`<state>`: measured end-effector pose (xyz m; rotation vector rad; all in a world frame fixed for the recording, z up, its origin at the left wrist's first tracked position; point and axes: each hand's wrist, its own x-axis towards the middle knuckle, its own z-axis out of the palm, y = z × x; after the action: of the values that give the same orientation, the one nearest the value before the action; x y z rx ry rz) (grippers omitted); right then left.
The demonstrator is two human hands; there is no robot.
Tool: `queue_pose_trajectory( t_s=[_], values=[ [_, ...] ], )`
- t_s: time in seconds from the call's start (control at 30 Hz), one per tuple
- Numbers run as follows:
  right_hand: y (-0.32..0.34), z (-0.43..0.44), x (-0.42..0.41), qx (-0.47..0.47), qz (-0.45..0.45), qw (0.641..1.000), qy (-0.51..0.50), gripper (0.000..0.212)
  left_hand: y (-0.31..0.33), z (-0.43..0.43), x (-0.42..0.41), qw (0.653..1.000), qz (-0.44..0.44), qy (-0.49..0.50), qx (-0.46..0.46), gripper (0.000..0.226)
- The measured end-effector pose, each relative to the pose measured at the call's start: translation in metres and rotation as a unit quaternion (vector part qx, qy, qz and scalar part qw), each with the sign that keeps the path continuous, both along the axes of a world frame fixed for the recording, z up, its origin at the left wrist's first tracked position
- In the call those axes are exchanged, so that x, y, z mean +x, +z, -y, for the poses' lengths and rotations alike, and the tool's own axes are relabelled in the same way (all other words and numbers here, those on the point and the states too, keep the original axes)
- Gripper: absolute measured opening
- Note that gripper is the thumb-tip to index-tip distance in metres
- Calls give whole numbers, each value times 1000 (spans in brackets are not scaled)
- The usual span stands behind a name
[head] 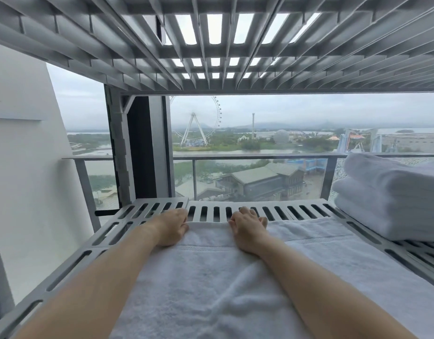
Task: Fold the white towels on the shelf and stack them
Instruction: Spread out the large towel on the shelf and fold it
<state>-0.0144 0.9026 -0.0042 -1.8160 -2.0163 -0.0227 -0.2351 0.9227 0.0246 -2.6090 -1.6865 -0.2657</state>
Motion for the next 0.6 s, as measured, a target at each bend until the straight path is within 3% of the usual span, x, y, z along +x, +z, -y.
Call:
queue_pose_trajectory(
  t_s=[0.2, 0.4, 0.6],
  values=[
    [7, -7, 6, 15, 9, 999, 49, 27, -1, -4, 3, 999, 6, -5, 41, 22],
    [-6, -11, 16, 11, -64, 997, 47, 28, -24, -8, -2, 993, 100, 6, 61, 11],
    [-10, -10, 16, 77, -49, 995, 37, 21, -24, -8, 0, 991, 88, 22, 96, 17]
  ],
)
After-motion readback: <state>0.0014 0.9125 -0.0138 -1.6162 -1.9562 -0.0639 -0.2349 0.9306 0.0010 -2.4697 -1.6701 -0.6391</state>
